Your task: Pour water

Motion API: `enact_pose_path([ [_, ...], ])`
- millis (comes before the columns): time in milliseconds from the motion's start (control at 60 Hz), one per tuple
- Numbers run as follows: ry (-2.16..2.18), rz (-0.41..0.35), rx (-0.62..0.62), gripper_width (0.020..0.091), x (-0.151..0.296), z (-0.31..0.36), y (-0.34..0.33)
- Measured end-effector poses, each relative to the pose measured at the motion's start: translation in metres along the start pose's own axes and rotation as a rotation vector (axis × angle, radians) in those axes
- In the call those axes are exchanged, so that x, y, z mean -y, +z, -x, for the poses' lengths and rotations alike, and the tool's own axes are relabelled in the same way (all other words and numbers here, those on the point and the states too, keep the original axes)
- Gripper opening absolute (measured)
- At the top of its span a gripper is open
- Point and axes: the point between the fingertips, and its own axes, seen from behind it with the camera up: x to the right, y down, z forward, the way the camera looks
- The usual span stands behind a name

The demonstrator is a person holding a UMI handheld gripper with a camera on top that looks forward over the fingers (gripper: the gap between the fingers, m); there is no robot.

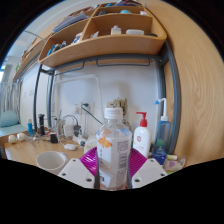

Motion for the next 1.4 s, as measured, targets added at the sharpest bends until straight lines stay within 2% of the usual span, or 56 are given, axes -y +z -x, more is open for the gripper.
enact_pose_path([
  [133, 0.023, -0.001, -0.003, 0.0389, 0.0, -0.002, -0.001],
  [200, 0.024, -0.001, -0.005, 0.0458, 0.0, -0.002, -0.001],
  [300, 0.025, 0.006, -0.015, 0.0525, 0.0, -0.002, -0.003],
  [350, 0.031, 0.017, -0.026, 0.0604, -0.001, -0.003, -0.006],
  [367, 0.034, 0.02, -0.03, 0.065, -0.001, -0.003, -0.008],
  [383, 0.037, 0.022, -0.034, 0.0728, -0.001, -0.003, -0.01],
  [450, 0.04, 0.023, -0.039, 0.0833, 0.003, 0.001, -0.022],
  [467, 0.04, 0.023, -0.043, 0.084, 0.004, 0.001, -0.026],
  [583, 0.043, 0.021, -0.089, 0.083, 0.012, 0.004, -0.059],
  [867, 0.047, 0.055, -0.303, 0.0835, 0.009, -0.002, -0.155],
  [1117, 0.069, 0.033, -0.346, 0.0835, 0.006, 0.001, -0.204],
  [1400, 0.108, 0.043, -0.37, 0.0829, -0.012, -0.008, -0.235],
])
